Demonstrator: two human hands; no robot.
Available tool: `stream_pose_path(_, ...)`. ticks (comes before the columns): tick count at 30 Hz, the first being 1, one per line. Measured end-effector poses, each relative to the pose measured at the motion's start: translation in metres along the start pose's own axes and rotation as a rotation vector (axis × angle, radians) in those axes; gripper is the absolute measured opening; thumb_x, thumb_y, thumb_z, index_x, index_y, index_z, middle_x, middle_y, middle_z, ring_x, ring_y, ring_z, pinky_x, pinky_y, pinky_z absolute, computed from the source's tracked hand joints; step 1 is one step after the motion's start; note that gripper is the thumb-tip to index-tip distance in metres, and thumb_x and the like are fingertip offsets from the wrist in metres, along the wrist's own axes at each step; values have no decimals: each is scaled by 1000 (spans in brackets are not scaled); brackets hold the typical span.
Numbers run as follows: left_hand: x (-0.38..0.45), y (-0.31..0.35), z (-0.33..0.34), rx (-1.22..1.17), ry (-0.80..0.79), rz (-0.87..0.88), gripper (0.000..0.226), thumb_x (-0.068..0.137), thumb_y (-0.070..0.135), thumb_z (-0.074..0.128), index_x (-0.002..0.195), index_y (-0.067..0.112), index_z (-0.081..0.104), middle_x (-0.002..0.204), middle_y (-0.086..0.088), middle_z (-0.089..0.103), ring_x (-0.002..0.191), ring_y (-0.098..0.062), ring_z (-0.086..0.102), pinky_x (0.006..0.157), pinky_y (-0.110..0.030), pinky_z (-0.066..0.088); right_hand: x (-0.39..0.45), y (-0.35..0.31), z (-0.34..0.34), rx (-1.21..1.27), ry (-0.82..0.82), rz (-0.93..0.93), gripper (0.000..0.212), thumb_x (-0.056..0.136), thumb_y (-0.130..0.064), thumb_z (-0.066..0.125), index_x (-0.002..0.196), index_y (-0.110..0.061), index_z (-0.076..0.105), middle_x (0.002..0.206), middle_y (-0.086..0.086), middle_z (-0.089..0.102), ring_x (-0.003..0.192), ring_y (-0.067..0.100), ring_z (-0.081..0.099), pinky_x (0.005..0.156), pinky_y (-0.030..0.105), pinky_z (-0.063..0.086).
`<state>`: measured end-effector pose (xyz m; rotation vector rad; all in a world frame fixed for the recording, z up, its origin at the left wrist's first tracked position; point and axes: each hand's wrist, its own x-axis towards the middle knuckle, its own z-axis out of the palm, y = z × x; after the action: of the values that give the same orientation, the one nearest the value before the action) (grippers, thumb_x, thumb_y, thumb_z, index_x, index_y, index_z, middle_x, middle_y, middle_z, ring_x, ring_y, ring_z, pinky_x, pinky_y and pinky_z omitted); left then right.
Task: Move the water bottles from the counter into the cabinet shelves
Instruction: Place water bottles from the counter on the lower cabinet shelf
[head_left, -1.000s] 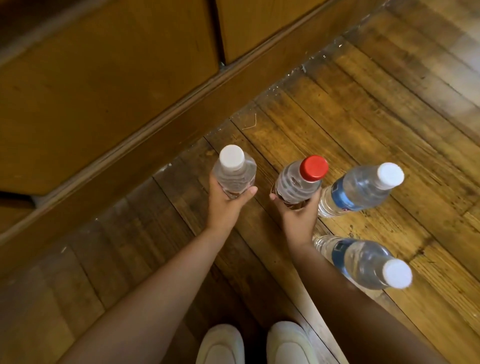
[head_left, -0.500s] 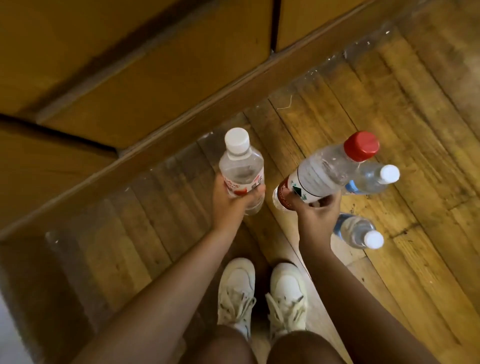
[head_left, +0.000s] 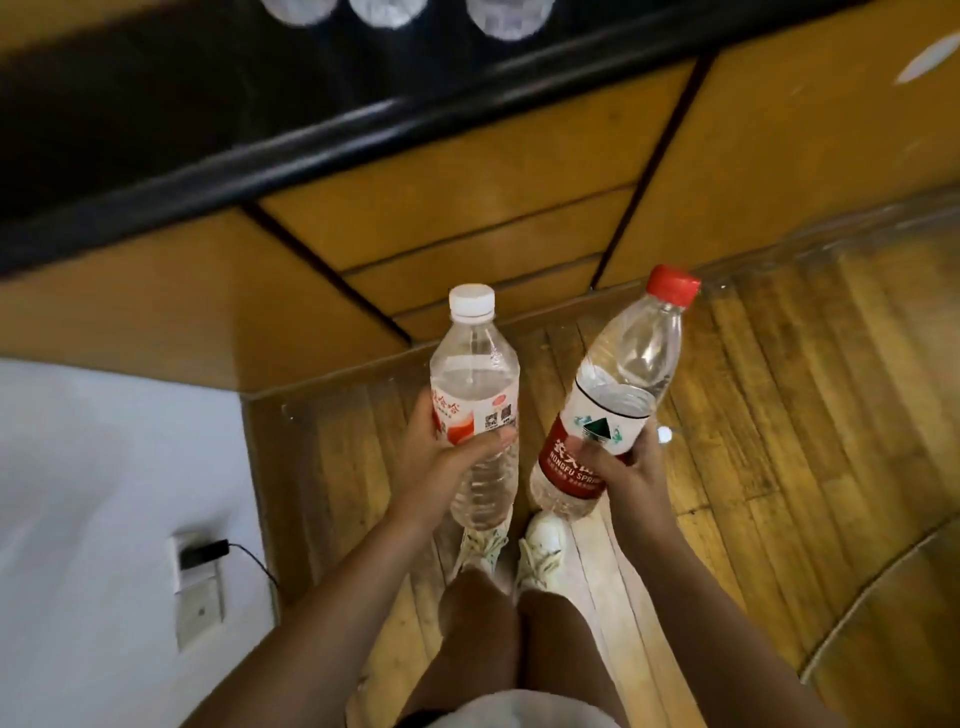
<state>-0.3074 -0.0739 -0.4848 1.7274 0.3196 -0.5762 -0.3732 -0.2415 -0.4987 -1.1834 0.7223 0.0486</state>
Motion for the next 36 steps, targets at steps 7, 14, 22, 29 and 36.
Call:
stream_pose_path(7, -102, 124, -45, -140, 79, 64, 71, 46, 46, 79, 113, 42, 54, 105, 18, 69, 98, -8, 66, 87, -41, 51, -87, -125, 42, 62, -197, -12, 64, 59, -6, 70, 114, -31, 50, 98, -12, 72, 88, 6, 69, 59, 18, 54)
stream_pose_path(14, -132, 168, -93, -318, 330, 128, 53, 57, 41, 82, 103, 43, 55, 91, 18, 69, 91, -11, 67, 66, -24, 51, -118, -190, 110, -4, -288, -86, 72, 45, -25, 84, 107, -39, 52, 101, -13, 70, 92, 9, 68, 66, 22, 54)
stream_pose_path(22, -93, 193, -179, -408, 524, 229, 46, 54, 42, 74, 93, 45, 50, 75, 40, 60, 73, 7, 64, 49, -7, 42, -92, -205, 209, -146, -369, -122, 66, 47, -32, 76, 106, -40, 49, 110, -10, 64, 101, 14, 62, 74, 26, 53)
stream_pose_path(29, 1, 218, -272, -436, 528, 272, 53, 61, 34, 83, 97, 47, 47, 91, 22, 60, 83, -4, 63, 63, -16, 46, -27, -203, 327, -247, -339, -143, 77, 39, -41, 77, 111, -38, 48, 110, -11, 63, 100, 12, 61, 73, 25, 53)
stream_pose_path(36, 86, 266, -366, -323, 546, 342, 59, 67, 23, 80, 102, 50, 42, 90, 35, 54, 79, 19, 55, 57, -4, 39, 31, -225, 452, -238, -355, -230, 75, 54, -31, 86, 117, -39, 48, 111, -11, 65, 102, 11, 63, 79, 27, 52)
